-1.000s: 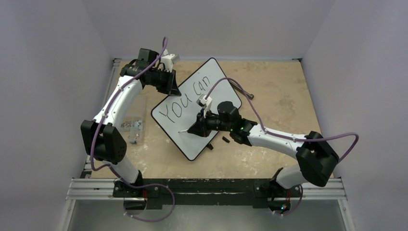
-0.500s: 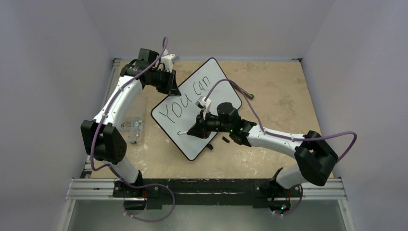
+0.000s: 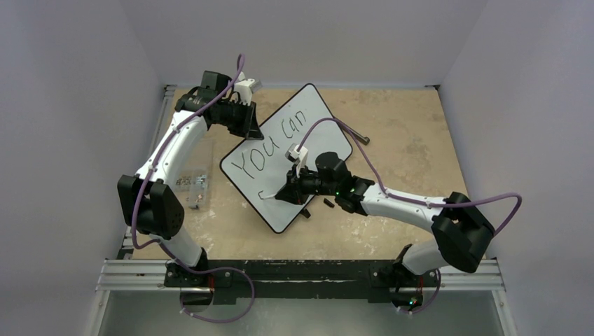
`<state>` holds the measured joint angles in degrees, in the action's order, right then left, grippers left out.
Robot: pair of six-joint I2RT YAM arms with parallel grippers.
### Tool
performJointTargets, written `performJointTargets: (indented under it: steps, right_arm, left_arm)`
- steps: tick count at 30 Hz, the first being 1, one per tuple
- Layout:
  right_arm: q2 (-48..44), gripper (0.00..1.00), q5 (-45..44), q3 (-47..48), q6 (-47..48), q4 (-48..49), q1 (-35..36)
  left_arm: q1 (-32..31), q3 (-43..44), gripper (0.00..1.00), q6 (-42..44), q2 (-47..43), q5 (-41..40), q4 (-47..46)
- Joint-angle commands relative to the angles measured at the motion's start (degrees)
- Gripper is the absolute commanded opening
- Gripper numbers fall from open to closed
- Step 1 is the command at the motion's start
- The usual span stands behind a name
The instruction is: Write a sentence on the whiteboard
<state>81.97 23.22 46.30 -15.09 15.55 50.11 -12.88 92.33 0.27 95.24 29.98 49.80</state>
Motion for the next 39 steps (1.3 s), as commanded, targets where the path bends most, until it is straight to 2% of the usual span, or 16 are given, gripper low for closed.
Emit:
performJointTargets:
  steps: [1, 19, 39]
  right_arm:
    - [-1.36, 0.00, -5.69, 2.24, 2.27, -2.63, -0.10]
    - [1.01, 0.00, -7.24, 6.76, 2.21, -3.40, -0.10]
    - [-2.20, 0.00, -8.05, 1.16, 1.90, -4.39, -0.11]
  left_arm:
    - [0.93, -0.23, 0.00, 3.91, -2.00, -16.29, -3.14]
    - [0.93, -0.13, 0.00, 3.85, -2.11, -15.84, -3.05]
    - [0.93, -3.03, 0.00, 5.78, -4.47, -15.32, -6.06]
